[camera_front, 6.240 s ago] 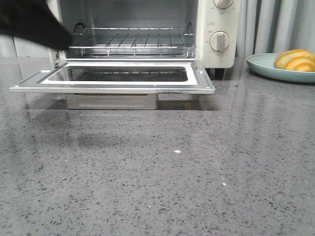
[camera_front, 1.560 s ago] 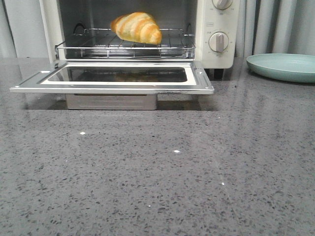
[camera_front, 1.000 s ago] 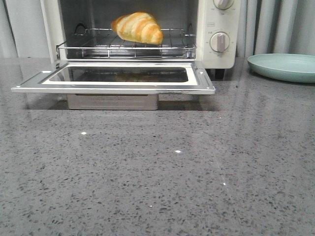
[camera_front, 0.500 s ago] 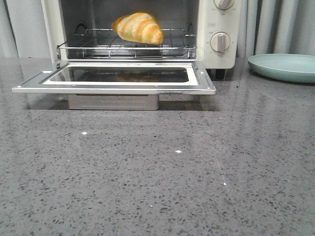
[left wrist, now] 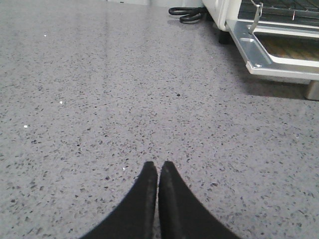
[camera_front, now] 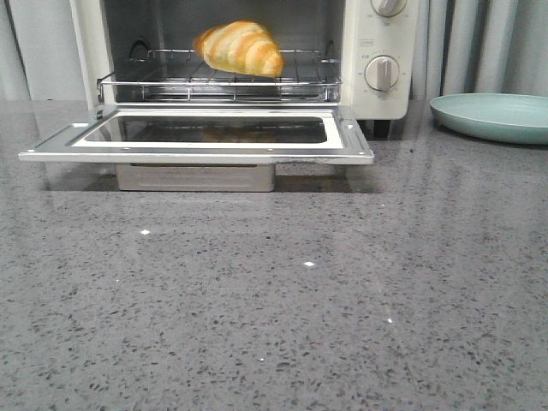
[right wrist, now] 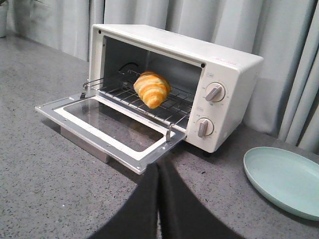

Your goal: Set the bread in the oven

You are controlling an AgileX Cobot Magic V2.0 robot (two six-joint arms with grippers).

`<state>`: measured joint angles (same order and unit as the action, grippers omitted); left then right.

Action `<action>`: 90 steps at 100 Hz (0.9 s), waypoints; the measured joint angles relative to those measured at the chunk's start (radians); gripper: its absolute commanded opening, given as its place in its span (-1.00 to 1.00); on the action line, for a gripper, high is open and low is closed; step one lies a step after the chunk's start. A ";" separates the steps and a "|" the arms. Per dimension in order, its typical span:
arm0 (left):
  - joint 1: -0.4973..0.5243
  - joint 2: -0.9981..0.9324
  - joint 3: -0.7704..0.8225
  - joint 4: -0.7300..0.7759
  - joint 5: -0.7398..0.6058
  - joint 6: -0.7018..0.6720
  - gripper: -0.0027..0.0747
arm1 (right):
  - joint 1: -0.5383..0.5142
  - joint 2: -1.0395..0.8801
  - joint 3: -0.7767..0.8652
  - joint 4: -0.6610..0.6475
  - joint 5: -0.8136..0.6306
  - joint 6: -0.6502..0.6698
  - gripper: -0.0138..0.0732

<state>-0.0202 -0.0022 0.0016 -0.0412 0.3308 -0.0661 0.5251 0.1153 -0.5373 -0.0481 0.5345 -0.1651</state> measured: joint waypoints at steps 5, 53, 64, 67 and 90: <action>0.000 0.000 0.000 0.000 0.000 0.000 -0.99 | 0.000 0.000 0.000 0.000 0.000 0.000 -0.81; 0.000 0.000 0.000 0.000 0.000 0.000 -0.99 | -0.025 0.000 0.045 -0.080 -0.014 0.007 -0.81; 0.000 0.000 0.000 0.000 0.000 0.000 -0.99 | -0.108 0.000 0.161 -0.106 -0.115 0.096 -0.81; 0.000 0.000 0.000 0.000 0.000 0.000 -0.99 | -0.138 0.000 0.199 -0.109 -0.152 0.130 -0.81; 0.000 0.000 0.000 0.000 0.000 0.000 -0.99 | -0.437 0.000 0.533 -0.109 -0.376 0.227 -0.81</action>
<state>-0.0202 -0.0022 0.0016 -0.0412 0.3308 -0.0661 0.0886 0.1153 -0.0039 -0.1575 0.1581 0.0619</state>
